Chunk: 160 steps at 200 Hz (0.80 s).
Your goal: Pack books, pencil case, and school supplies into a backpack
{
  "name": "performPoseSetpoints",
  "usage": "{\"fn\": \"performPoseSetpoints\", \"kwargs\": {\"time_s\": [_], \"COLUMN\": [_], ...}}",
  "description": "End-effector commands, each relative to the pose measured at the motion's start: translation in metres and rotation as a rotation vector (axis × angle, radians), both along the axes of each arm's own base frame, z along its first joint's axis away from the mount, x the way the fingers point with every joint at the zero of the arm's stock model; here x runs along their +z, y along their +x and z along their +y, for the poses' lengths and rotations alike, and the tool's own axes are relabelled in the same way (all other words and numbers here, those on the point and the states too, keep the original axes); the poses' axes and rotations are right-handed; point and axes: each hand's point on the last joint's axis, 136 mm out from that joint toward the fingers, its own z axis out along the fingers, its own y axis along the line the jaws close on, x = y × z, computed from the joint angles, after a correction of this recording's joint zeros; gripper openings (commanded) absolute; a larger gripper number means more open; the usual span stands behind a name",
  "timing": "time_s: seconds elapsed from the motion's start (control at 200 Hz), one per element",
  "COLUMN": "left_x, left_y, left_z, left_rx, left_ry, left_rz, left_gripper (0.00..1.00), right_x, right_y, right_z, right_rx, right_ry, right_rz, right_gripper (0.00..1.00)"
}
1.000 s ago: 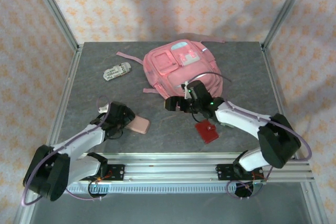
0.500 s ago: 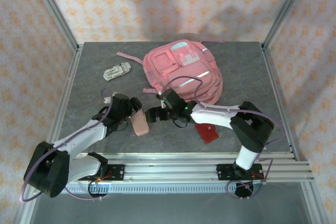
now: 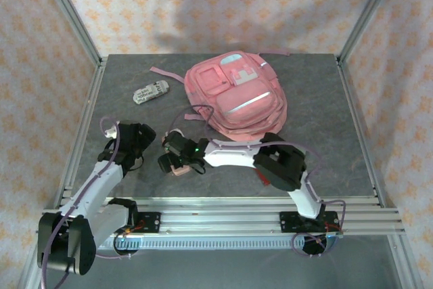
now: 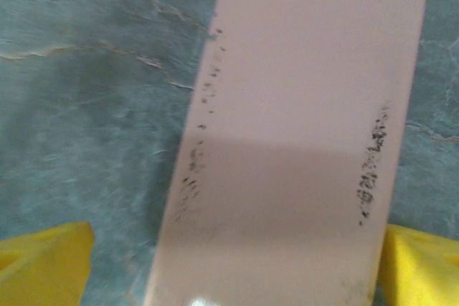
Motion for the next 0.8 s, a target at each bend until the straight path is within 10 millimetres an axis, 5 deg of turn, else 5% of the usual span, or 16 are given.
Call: {"fn": "performPoseSetpoints", "kwargs": {"time_s": [0.0,0.08,0.2,0.265,0.566,0.796], "left_x": [0.009,0.011,0.012,0.013,0.044,0.073], "left_y": [0.0,0.0,0.004,0.007,0.036,0.064], "left_z": [0.001,0.0,-0.007,-0.014,-0.07,-0.145], "left_rx": [-0.018,-0.027,-0.061,-0.101,-0.352,-0.608], "left_ry": [0.008,0.003,-0.021,-0.041,-0.077,0.013], "left_rz": [-0.006,-0.015,-0.031,-0.044,-0.165,-0.206], "left_gripper": [0.92,0.92,0.9,0.89,0.75,0.75], "right_x": [-0.027,-0.036,-0.039,-0.029,0.093,0.147], "right_y": [0.005,0.0,-0.004,-0.003,0.022,0.059], "right_z": [-0.028,-0.036,-0.051,-0.057,-0.092,-0.177], "right_rx": [-0.058,-0.062,-0.083,-0.097,-0.196,-0.393], "right_ry": [-0.192,-0.204,-0.218,-0.194,0.171,0.251], "right_rz": [-0.049,-0.037,-0.038,-0.057,-0.118,-0.151], "right_gripper": [0.94,0.89,0.6,0.52,0.43,0.42]}}
